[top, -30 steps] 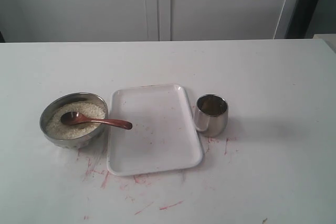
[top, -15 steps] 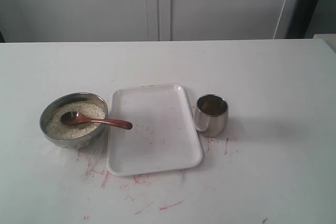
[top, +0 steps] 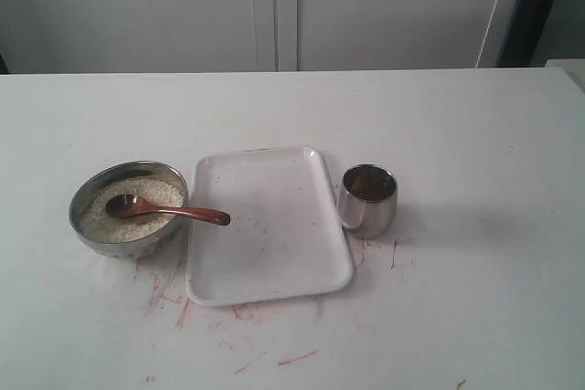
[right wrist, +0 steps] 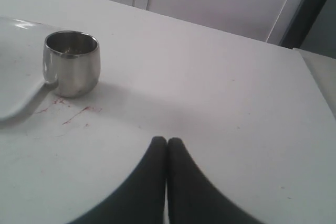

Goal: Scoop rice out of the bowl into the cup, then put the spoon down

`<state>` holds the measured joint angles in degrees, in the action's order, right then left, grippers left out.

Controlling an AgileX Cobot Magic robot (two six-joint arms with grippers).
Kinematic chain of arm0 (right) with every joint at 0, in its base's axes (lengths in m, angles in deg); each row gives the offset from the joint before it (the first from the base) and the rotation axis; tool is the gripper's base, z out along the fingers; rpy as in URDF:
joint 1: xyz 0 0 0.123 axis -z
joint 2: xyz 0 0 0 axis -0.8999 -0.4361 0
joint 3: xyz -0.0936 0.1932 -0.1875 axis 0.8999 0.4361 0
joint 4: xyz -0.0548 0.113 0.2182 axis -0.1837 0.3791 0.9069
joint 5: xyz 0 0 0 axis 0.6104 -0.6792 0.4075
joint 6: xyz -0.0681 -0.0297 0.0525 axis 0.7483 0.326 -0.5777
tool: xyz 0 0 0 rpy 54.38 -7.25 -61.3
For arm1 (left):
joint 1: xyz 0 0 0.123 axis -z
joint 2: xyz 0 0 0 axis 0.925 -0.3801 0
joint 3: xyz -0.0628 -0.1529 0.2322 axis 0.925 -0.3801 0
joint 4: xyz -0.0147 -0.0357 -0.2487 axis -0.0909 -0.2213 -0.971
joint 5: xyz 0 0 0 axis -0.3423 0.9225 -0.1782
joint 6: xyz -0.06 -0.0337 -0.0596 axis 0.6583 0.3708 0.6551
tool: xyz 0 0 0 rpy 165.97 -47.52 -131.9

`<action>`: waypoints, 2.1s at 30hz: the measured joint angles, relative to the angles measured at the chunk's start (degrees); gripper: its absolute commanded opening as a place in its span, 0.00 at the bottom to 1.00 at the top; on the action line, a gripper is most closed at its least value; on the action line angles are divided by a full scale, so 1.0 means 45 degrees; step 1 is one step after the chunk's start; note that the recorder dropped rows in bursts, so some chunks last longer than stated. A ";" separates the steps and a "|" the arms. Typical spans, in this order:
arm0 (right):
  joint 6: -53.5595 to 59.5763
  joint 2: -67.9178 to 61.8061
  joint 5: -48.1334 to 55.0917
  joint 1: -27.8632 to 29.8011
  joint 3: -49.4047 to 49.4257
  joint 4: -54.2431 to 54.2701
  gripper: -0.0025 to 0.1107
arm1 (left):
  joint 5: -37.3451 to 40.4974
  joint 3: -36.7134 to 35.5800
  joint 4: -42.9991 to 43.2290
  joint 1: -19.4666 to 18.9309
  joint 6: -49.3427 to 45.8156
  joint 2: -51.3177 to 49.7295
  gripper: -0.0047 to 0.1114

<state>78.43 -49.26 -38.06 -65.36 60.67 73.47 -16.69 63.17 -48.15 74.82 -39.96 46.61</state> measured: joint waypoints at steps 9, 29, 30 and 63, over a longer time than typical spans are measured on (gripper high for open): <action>0.0371 0.0000 -0.1767 0.0000 0.0000 -0.0223 0.02 | 0.0000 0.0000 0.0000 0.0000 0.0000 0.0000 0.16; -1.7776 0.0050 -1.6738 0.0000 0.0000 0.0122 0.02 | 0.0000 0.0000 0.0000 0.0000 0.0000 0.0000 0.16; -1.8051 0.0050 -1.7387 0.0000 0.0000 0.0291 0.02 | 0.0000 0.0000 0.0000 0.0000 0.0000 0.0000 0.16; -1.2156 0.0047 -1.0111 0.0000 -1.0669 -0.0789 0.02 | 0.0000 0.0000 0.0000 0.0000 0.0000 0.0000 0.16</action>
<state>23.72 -49.05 -83.56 -65.36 12.66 69.92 -16.69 63.17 -48.15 74.82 -39.96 46.61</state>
